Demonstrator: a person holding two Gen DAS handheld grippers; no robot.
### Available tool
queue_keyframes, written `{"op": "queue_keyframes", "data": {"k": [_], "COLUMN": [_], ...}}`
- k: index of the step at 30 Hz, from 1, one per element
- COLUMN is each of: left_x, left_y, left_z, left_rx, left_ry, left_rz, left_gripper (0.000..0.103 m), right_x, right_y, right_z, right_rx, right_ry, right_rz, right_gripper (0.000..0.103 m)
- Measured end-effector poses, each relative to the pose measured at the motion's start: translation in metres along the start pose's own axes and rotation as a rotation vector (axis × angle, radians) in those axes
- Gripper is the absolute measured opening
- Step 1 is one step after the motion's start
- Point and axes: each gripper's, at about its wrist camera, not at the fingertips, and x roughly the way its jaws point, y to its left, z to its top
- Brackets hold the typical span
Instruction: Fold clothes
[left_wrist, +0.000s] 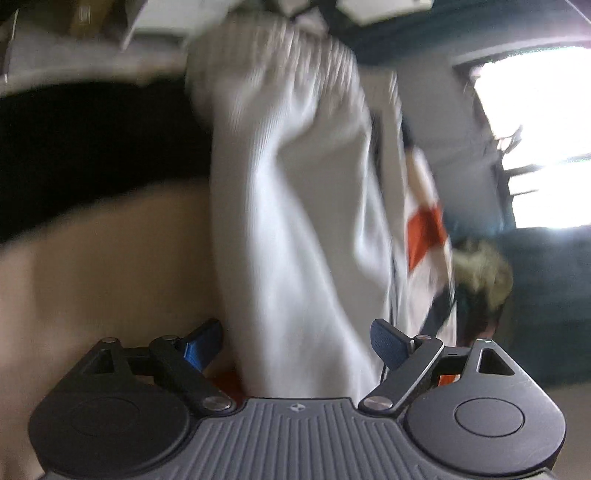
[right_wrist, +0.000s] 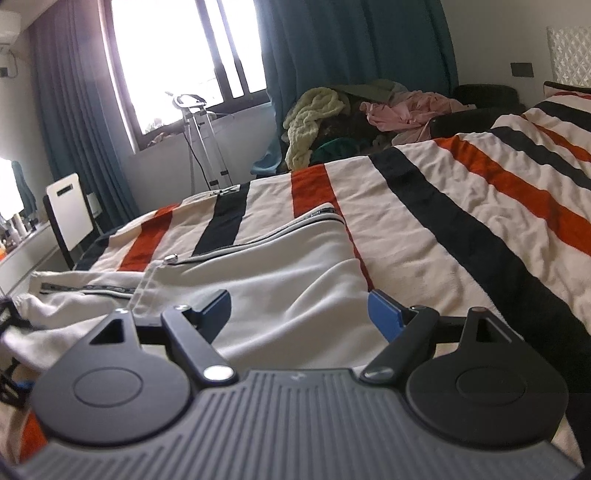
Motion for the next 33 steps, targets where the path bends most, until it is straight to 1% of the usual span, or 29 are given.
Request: {"op": "queue_keyframes", "data": {"k": [2,3,5,6,7,8,10,13,14,16,17,19,21,25,26,27,30,33], "left_x": [-0.003,-0.001,0.005,0.007,0.009,0.01,0.014,0.018,0.019,0.023,0.022,0.022,0.022,0.005,0.0,-0.004,-0.019,-0.029], "left_y": [0.001,0.003,0.009,0.012,0.015,0.017,0.015,0.022,0.021,0.011,0.008,-0.008,-0.025,-0.064,-0.069,-0.075,-0.088,-0.105], "left_z": [0.014,0.022,0.035,0.04,0.044,0.047,0.058,0.07,0.072,0.071,0.07,0.063,0.054,0.015,0.006,-0.002,-0.018,-0.042], "left_rx": [0.025,0.03,0.032,0.026,0.021,0.029,0.085,0.077,0.107,0.176,0.187,0.251,0.319,0.641,0.683,0.721,0.773,0.849], "left_ry": [-0.086,-0.11,-0.134,-0.152,-0.171,-0.193,-0.247,-0.272,-0.276,-0.302,-0.316,-0.35,-0.385,-0.529,-0.554,-0.578,-0.631,-0.683], "left_rz": [0.012,0.008,-0.003,-0.004,-0.009,-0.011,0.02,-0.002,0.012,0.032,0.034,0.053,0.074,0.12,0.115,0.108,0.081,0.072], "left_gripper": [0.086,0.085,0.077,0.074,0.068,0.054,0.039,0.028,0.025,0.02,0.018,0.016,0.014,0.013,0.013,0.013,0.013,0.013], "right_x": [0.003,0.004,0.006,0.008,0.01,0.012,0.018,0.027,0.032,0.041,0.045,0.055,0.059,0.061,0.061,0.062,0.061,0.06], "right_y": [0.0,-0.001,-0.001,-0.001,0.0,0.002,0.006,0.013,0.014,0.016,0.015,0.013,0.012,0.013,0.013,0.013,0.012,0.011], "right_z": [-0.002,-0.004,-0.006,-0.007,-0.008,-0.009,-0.011,-0.016,-0.019,-0.025,-0.027,-0.032,-0.035,-0.035,-0.035,-0.035,-0.034,-0.032], "right_rx": [-0.005,-0.008,-0.013,-0.015,-0.021,-0.029,-0.046,-0.075,-0.081,-0.093,-0.097,-0.096,-0.097,-0.093,-0.089,-0.088,-0.088,-0.076], "right_ry": [0.01,0.015,0.024,0.029,0.034,0.038,0.049,0.071,0.084,0.115,0.126,0.159,0.167,0.173,0.174,0.176,0.177,0.177], "right_rz": [-0.007,-0.01,-0.017,-0.021,-0.022,-0.022,-0.021,-0.017,-0.019,-0.023,-0.025,-0.032,-0.032,-0.034,-0.033,-0.032,-0.031,-0.03], "right_gripper": [0.083,0.083,0.083,0.083,0.083,0.083,0.083,0.083,0.083,0.083,0.082,0.083,0.084,0.084,0.084,0.084,0.084,0.084]}}
